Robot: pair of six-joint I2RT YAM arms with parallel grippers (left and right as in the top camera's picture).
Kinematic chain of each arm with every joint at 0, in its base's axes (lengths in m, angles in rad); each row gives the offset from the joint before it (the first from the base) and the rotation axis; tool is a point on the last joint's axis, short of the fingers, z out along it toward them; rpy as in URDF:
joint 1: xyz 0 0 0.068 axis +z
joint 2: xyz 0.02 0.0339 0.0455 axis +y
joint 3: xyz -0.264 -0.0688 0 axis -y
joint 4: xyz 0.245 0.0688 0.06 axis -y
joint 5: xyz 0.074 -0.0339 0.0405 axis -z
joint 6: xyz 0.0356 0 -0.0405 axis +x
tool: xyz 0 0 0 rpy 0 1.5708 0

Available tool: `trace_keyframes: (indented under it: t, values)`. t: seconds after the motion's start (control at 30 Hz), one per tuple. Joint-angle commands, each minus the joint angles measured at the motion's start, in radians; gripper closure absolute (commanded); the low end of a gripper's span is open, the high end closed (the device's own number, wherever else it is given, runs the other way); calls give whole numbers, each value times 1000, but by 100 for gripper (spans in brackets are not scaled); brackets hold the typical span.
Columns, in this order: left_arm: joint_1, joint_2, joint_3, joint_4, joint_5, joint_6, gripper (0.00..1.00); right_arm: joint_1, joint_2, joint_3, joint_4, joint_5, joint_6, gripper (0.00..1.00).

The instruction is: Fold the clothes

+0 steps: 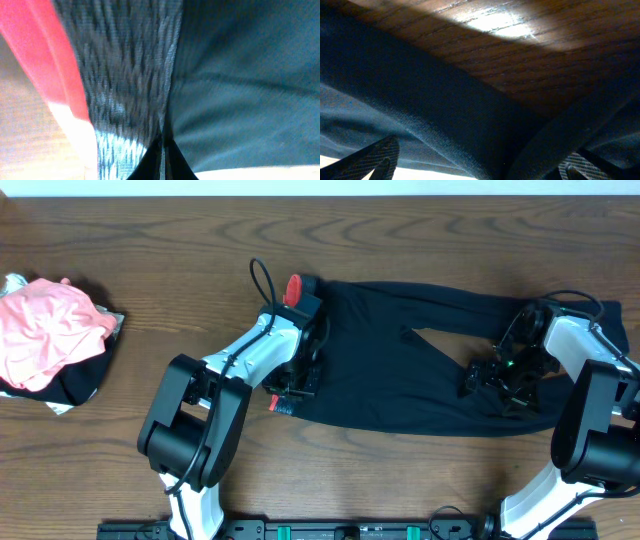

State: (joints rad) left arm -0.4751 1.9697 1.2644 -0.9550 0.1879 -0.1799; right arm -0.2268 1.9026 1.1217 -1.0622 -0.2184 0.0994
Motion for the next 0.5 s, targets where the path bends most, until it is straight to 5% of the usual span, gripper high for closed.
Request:
trace_keyframes:
  t: [0.0, 0.47]
  values:
    - [0, 13, -21, -28, 3, 2, 94, 4, 67, -34, 91, -45, -40, 1]
    - [0, -3, -74, 97, 3, 72, 94, -19, 66, 108, 112, -45, 53, 1]
